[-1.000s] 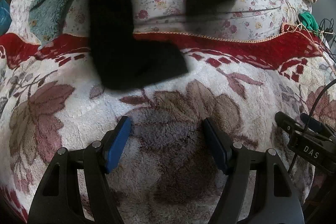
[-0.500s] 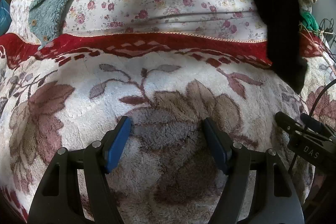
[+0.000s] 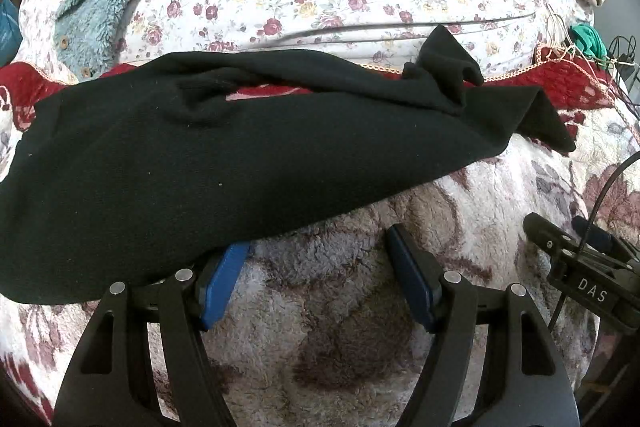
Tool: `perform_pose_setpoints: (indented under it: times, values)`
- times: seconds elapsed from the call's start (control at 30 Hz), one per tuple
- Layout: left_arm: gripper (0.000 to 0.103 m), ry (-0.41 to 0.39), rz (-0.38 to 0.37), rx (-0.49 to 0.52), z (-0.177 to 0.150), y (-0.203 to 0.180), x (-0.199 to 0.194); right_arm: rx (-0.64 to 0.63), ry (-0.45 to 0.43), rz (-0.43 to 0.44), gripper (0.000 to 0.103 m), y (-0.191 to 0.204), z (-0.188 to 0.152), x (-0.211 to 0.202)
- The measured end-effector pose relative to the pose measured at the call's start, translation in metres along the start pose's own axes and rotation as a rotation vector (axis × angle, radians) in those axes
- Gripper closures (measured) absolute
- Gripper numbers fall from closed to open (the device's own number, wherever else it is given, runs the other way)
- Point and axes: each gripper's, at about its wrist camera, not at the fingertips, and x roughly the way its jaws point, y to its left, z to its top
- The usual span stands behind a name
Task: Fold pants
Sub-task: 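Move both grippers toward the waistband of the black pants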
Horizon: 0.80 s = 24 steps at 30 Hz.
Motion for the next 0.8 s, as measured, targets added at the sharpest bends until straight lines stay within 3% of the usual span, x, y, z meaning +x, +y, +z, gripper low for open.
perform_pose_setpoints:
  times: [0.27, 0.37, 0.47, 0.57, 0.7, 0.8]
  values:
    - [0.031, 0.017, 0.007, 0.017, 0.0, 0.001, 0.0, -0.003, 0.008, -0.005, 0.015, -0.001, 0.0, 0.001]
    - [0.031, 0.073, -0.048, 0.052, 0.005, 0.007, -0.003, -0.007, 0.026, -0.011, 0.014, 0.001, 0.004, 0.004]
    - [0.031, 0.078, -0.067, 0.073, 0.003, 0.009, -0.013, -0.01, 0.036, 0.022, 0.014, 0.001, 0.007, 0.002]
    - [0.031, 0.053, -0.056, 0.032, -0.003, 0.017, -0.033, -0.025, 0.024, 0.116, 0.015, 0.006, 0.005, -0.011]
    - [0.031, 0.0, 0.006, 0.05, -0.005, 0.031, -0.059, 0.002, -0.018, 0.242, 0.016, 0.024, 0.002, -0.031]
    - [0.032, 0.004, -0.007, 0.0, -0.009, 0.056, -0.073, -0.01, -0.028, 0.323, 0.016, 0.042, 0.004, -0.035]
